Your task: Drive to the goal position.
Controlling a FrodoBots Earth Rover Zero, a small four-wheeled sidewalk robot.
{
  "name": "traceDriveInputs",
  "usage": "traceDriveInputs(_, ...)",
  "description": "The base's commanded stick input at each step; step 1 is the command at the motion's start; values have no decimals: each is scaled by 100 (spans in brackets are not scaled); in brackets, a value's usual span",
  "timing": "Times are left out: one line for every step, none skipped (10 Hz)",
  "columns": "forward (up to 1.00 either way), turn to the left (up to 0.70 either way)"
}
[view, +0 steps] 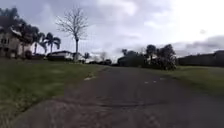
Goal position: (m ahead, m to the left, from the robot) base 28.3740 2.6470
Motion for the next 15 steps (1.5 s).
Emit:
traceDriveInputs(70,0)
traceDriveInputs(70,0)
traceDriveInputs(70,0)
traceDriveInputs(70,0)
traceDriveInputs(70,0)
traceDriveInputs(70,0)
traceDriveInputs(70,0)
traceDriveInputs(70,0)
traceDriveInputs(70,0)
traceDriveInputs(70,0)
traceDriveInputs(70,0)
traceDriveInputs(70,0)
traceDriveInputs(70,0)
traceDriveInputs(70,0)
traceDriveInputs(70,-1)
